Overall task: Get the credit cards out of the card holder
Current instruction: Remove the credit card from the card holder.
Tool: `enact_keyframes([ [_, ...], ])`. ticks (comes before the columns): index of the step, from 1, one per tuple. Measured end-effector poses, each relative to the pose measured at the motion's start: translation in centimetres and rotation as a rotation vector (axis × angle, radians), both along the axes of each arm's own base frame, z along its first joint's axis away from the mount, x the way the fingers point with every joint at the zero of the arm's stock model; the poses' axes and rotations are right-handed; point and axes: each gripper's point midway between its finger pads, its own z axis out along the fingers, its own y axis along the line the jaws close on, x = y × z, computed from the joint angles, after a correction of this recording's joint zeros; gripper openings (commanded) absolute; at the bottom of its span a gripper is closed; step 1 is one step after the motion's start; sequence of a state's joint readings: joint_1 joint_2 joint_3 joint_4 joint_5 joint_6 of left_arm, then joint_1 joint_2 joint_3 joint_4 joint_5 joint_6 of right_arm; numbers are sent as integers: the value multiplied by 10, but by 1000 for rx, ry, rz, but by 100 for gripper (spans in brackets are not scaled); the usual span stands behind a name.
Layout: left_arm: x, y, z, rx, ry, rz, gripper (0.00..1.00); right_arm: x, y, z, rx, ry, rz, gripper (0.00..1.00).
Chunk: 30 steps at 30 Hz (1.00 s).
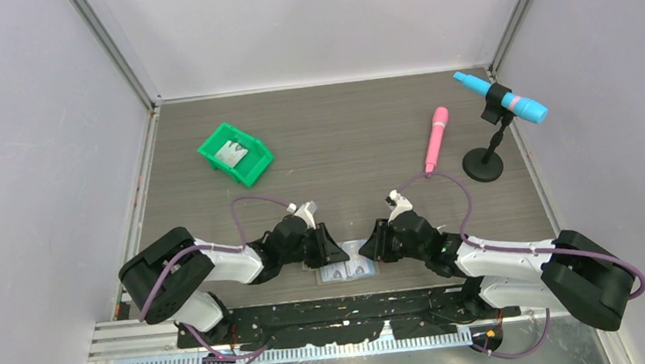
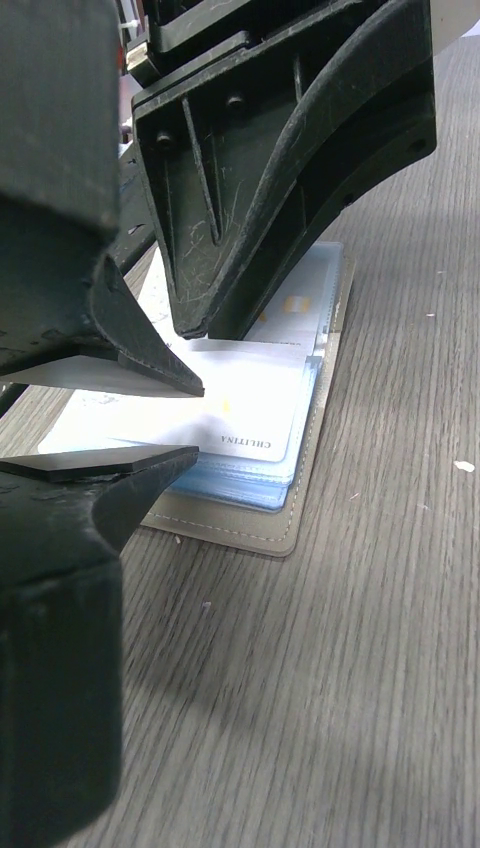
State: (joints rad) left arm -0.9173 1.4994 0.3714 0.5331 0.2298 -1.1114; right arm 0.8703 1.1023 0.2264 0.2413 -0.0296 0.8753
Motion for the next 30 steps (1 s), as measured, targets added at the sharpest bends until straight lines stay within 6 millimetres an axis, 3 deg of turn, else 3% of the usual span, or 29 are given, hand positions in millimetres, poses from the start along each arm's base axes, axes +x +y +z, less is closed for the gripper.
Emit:
enact_keyframes([
  [18, -3, 0, -1, 4, 47, 20, 20, -1, 0, 0, 12, 9, -11, 32],
  [25, -3, -2, -2, 2, 68, 26, 0, 0, 0, 0, 14, 9, -12, 31],
  [30, -2, -2, 0, -5, 68, 31, 0, 0, -1, 0, 12, 9, -17, 28],
])
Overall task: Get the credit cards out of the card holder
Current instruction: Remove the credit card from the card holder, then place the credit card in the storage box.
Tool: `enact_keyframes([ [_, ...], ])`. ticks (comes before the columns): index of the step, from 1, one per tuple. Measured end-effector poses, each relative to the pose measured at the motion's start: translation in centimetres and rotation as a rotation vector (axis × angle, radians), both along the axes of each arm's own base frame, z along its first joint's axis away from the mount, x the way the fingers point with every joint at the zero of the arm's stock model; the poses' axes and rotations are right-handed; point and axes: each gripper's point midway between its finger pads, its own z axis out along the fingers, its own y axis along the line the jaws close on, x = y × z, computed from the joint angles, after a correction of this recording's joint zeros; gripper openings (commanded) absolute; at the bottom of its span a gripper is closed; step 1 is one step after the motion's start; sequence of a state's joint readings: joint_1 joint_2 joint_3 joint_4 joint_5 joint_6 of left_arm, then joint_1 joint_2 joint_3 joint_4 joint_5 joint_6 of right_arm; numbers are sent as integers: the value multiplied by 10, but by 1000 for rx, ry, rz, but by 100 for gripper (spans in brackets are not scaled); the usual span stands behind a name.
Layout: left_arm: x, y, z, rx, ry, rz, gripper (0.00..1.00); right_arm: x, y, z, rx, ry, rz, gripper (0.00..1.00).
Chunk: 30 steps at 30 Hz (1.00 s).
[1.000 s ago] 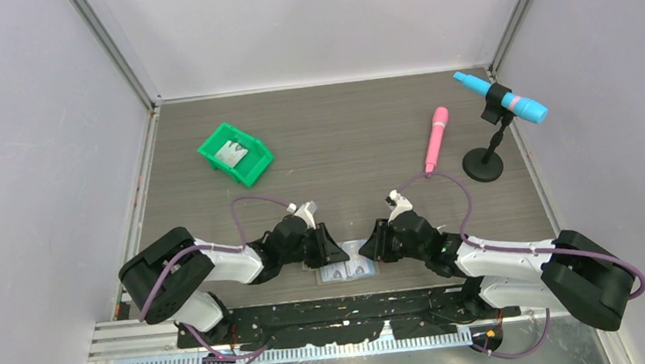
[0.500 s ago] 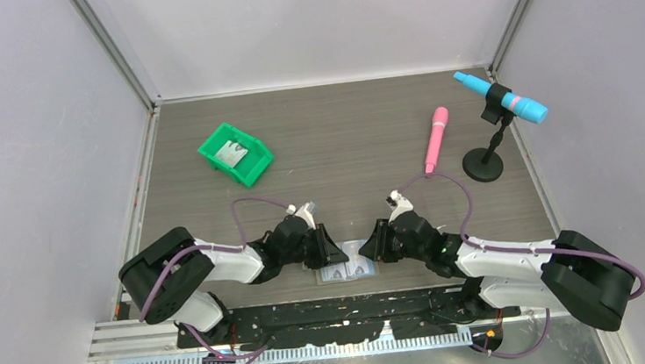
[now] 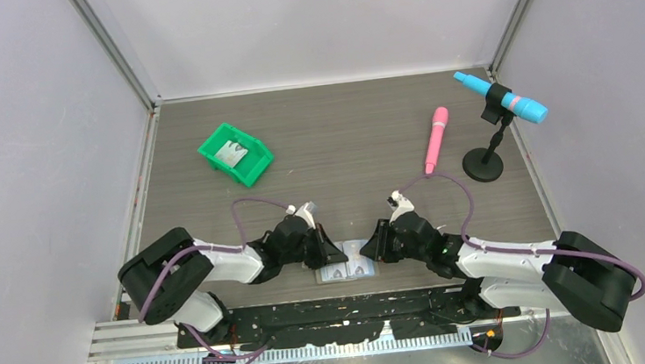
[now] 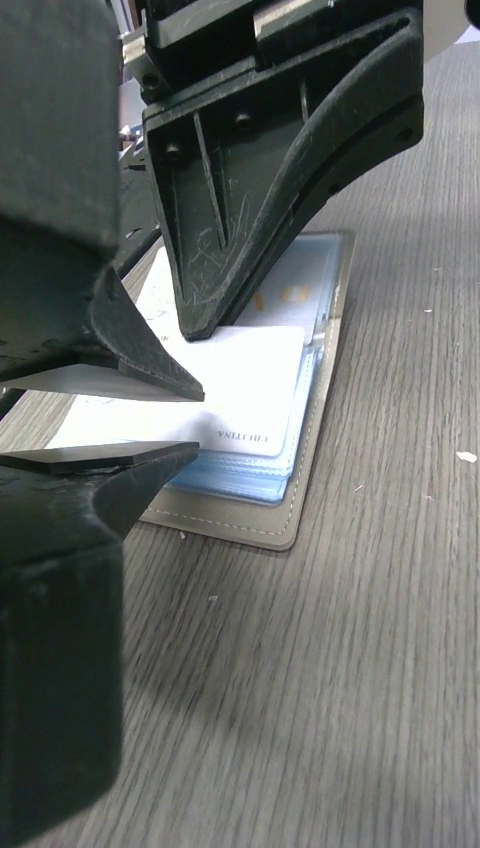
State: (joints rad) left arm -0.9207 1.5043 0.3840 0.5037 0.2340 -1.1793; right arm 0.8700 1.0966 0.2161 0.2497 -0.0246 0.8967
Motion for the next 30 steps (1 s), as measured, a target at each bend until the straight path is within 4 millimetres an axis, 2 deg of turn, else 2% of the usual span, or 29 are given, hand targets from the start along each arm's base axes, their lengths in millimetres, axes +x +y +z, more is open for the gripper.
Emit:
enact_keyframes([
  [7, 2, 6, 13, 0, -37, 18, 0, 1, -10, 0, -25, -8, -35, 29],
  [13, 2, 16, 16, 30, -45, 30, 0, 1, -15, -2, -58, -10, -39, 29],
  [18, 7, 30, 17, 62, -43, 53, 0, 1, -16, -2, -85, -12, -27, 29],
  [26, 12, 53, 36, 101, -99, 99, 0, 1, -20, 3, -122, -46, 9, 34],
  [30, 13, 63, 47, 124, -142, 109, 0, 2, -18, 14, -119, -89, 42, 35],
])
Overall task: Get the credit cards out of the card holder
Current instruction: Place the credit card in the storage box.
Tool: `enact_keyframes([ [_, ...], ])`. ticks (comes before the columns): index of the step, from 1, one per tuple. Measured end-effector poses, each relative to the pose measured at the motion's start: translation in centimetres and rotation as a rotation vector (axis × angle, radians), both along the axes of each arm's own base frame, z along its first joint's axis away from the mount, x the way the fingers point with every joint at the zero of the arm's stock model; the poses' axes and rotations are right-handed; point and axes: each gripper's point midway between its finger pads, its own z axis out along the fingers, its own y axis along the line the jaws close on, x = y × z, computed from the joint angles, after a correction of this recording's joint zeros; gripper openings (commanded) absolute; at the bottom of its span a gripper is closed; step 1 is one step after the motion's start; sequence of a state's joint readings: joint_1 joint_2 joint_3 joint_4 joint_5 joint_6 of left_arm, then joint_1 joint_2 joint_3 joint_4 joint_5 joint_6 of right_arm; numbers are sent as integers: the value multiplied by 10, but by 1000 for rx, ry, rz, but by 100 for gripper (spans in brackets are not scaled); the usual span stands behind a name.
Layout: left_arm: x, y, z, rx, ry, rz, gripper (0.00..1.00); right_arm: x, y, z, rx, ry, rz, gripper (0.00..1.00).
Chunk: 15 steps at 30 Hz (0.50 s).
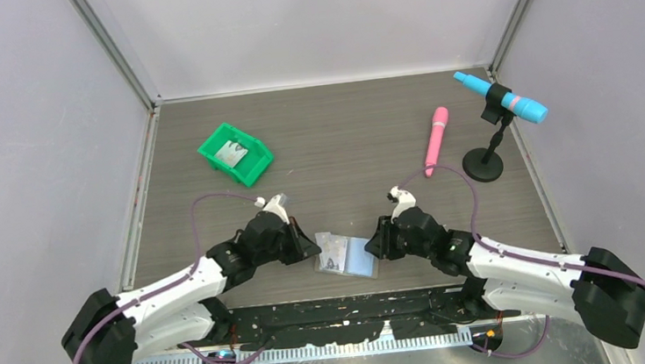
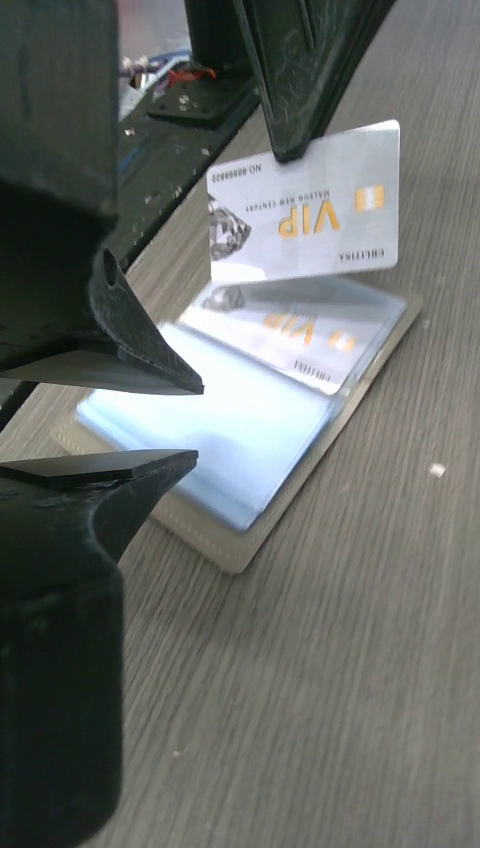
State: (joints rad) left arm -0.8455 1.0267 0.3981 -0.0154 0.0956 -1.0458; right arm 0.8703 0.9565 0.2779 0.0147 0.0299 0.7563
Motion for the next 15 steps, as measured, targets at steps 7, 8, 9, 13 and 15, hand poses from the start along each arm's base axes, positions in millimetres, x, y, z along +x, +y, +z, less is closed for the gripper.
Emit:
enact_keyframes([
  [7, -1, 4, 31, -35, -95, -29, 0, 0, 24, 45, 125, -119, 129, 44],
  [8, -2, 3, 38, -53, -111, -38, 0, -1, 27, 50, 146, -131, 145, 45],
  [9, -3, 2, 43, -72, -123, -47, 0, -2, 30, 55, 164, -142, 160, 47],
  [13, -8, -5, 69, -155, -188, -99, 0, -5, 44, 76, 284, -194, 210, 54],
  [15, -10, -7, 80, -188, -220, -125, 0, -9, 49, 82, 351, -207, 233, 59],
])
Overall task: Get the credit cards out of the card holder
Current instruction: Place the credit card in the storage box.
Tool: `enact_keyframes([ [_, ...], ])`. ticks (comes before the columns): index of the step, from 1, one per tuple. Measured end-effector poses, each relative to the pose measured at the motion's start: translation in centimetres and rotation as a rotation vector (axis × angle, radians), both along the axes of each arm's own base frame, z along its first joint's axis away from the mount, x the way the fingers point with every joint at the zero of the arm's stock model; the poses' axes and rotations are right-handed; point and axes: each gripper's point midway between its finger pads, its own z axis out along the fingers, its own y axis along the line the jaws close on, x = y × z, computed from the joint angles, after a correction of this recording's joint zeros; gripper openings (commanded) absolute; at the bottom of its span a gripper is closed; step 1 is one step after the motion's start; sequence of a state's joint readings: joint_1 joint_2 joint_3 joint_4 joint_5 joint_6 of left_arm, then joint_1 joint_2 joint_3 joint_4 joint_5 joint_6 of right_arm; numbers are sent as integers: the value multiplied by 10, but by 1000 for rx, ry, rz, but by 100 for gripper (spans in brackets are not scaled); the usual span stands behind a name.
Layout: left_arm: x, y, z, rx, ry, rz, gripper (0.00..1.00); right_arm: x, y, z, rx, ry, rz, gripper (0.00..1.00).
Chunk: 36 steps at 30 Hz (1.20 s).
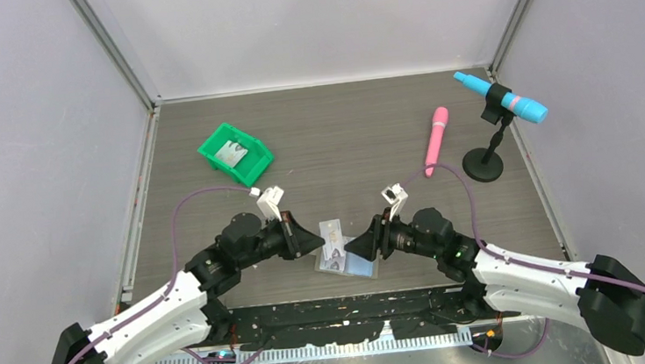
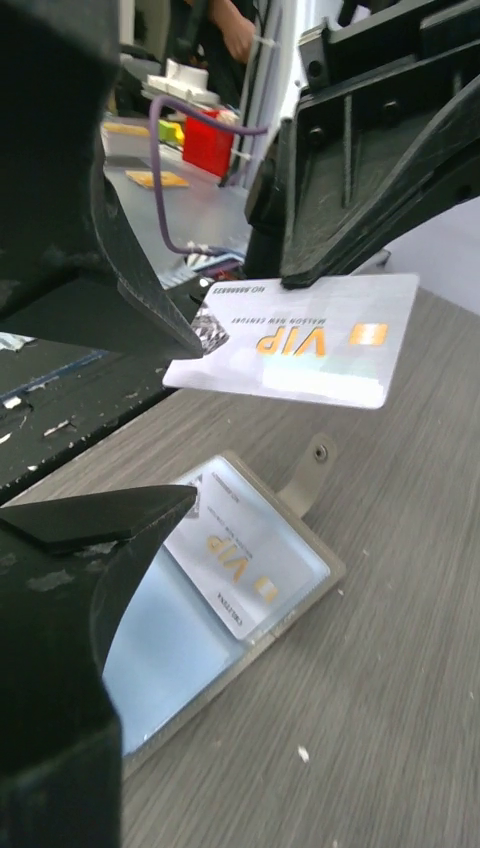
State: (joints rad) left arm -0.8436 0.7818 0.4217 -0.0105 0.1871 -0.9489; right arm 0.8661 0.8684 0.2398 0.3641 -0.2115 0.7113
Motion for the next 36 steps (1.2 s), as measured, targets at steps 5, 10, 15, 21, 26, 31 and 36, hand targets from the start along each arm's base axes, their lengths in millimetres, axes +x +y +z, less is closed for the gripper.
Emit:
enact_keyframes([
  [5, -6, -2, 21, -61, -64, -42, 0, -11, 6, 6, 91, 15, 54, 64],
  [10, -9, -4, 39, -125, -114, -64, 0, -18, 15, 27, 179, 0, 110, 62],
  [15, -11, -7, 37, -159, -118, -75, 0, -28, 22, 37, 232, 2, 185, 23],
  [21, -11, -8, 29, -159, -97, -81, 27, -37, 25, 43, 271, 17, 241, 5],
  [26, -16, -2, 26, -97, -100, -99, 53, -45, 19, 41, 270, 7, 261, 5],
  [31, -20, 7, 44, -15, -152, -129, 61, -59, 15, 37, 236, -2, 332, 5],
  [36, -24, 15, 67, 72, -223, -185, 61, -75, 11, 26, 198, 24, 411, 5],
])
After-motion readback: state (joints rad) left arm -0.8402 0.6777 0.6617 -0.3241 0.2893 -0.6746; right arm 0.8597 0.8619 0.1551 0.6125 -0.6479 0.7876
